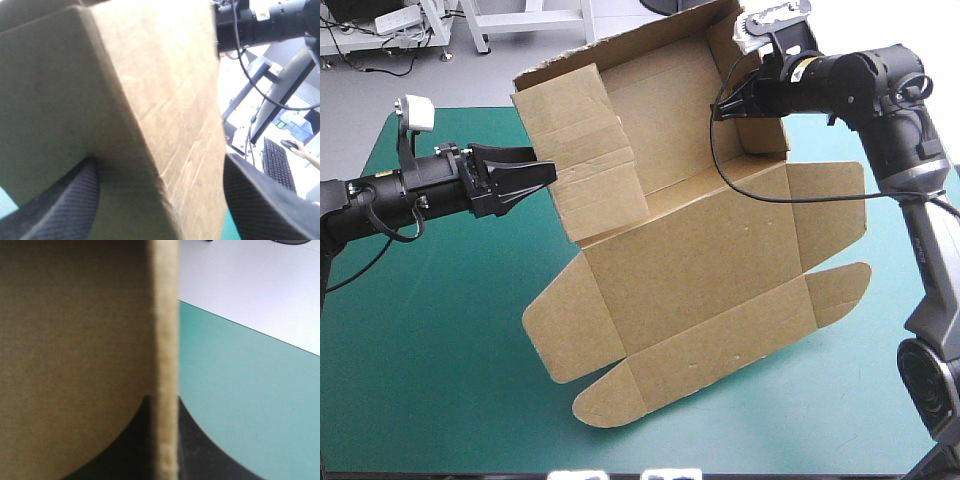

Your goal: Fold the box

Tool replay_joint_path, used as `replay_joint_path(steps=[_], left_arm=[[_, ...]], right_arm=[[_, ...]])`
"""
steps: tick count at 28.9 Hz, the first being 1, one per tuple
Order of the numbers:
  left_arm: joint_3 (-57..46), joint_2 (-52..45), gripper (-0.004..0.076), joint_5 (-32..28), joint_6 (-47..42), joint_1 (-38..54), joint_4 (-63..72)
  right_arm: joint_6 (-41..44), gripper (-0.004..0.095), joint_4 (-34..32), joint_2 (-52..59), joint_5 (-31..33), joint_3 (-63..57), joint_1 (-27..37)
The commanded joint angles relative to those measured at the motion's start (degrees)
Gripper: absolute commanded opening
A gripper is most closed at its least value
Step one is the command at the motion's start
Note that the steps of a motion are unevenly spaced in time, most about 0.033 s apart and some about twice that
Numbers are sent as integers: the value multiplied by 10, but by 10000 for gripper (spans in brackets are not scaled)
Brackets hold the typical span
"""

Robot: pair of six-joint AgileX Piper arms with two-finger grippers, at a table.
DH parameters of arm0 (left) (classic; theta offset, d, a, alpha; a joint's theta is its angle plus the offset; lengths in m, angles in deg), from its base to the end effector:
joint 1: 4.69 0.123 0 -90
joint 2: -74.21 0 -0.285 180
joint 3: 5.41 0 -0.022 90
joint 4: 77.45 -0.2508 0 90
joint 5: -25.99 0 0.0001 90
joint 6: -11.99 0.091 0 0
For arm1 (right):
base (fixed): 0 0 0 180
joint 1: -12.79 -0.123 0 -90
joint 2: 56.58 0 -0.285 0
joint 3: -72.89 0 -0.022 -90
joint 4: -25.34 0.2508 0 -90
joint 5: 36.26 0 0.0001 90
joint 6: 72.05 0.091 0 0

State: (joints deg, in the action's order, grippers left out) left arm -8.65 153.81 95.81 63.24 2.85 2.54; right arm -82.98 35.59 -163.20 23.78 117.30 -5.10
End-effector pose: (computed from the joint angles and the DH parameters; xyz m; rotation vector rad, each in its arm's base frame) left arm 0.2366 -0.0536 0.4456 0.5131 1.7586 -1.1450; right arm 0.3473 0.1269 0.4850 -0.5268 2.0668 0.2894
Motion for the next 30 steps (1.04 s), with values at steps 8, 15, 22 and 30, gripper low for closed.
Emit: replay_joint_path(steps=[8,15,22,30], left_arm=[[34,-12,505,-67,-52,-3,-52],[34,-12,504,-134,-111,-26,-150],[34,-10,475,-277,-185,-115,-243],[34,16,459,-402,-324,-192,-376]], right_arm=[[40,-23,-33,20,-63,13,-53],[82,-23,-71,17,-90,13,-99],[145,-23,-107,17,-82,13,-113],[187,-23,-60,17,-141,13,-113]])
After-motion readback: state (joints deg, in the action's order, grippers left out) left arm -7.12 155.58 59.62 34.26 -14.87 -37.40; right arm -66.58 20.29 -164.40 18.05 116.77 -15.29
